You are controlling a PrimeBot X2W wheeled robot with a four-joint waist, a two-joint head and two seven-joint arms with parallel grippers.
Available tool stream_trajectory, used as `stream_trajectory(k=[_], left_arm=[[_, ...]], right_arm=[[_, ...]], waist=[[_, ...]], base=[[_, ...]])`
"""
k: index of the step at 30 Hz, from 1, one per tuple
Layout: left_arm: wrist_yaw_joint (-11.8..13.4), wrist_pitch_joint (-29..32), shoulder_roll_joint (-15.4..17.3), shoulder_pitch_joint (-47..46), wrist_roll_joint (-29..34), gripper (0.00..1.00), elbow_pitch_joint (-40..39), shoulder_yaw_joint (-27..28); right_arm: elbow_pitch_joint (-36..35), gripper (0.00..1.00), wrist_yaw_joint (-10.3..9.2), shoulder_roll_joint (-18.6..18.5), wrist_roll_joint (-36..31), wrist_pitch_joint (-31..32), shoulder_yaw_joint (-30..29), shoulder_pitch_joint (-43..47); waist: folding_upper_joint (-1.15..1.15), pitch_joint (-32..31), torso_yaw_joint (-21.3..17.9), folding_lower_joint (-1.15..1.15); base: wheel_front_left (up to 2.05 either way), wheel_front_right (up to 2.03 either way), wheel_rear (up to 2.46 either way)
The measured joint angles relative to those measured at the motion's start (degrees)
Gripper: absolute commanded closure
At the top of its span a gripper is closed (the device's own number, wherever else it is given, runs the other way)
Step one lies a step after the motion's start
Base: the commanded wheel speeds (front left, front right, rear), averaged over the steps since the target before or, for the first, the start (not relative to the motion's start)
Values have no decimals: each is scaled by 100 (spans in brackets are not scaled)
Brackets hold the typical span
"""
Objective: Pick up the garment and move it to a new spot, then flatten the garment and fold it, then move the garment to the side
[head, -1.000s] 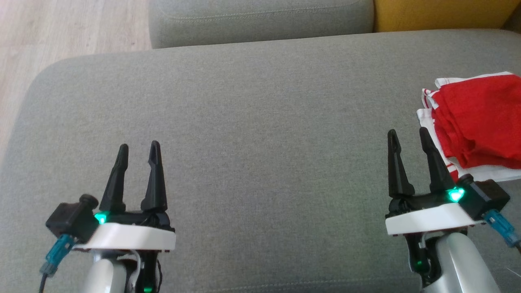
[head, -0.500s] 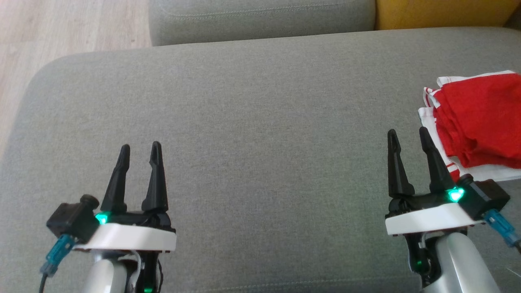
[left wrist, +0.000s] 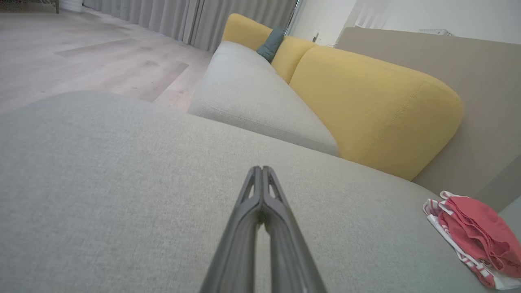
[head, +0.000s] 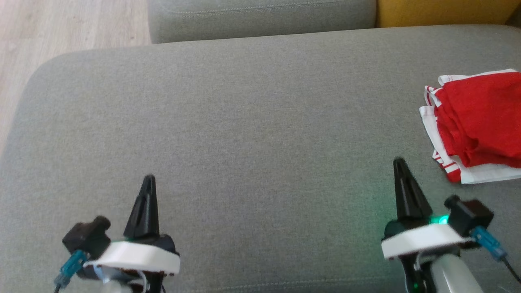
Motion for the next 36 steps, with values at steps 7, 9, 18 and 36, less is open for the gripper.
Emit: stream_trajectory(k=[7,9,18,36], left_arm=[[-4,89,2,73,-416,100,40,7],[-5,100,3,72,-534,100,68,10],[-49,242,16,56,-1062,100,146,33],[-101,478,57,-60,-2090,100,292,191]], right_arm=[[32,100,0,0,434,58,-12,88],[32,100,0,-1,560,91,-21,85],[33,100,0,-4,1141,213,-100,51],[35,100,0,-18,2281,431,-225,50]], waist=[[0,-23,4,0],[0,-30,5,0],[0,-59,11,0],[0,-116,22,0]], base=[[0,0,0],[0,0,0],[0,0,0],[0,0,0]])
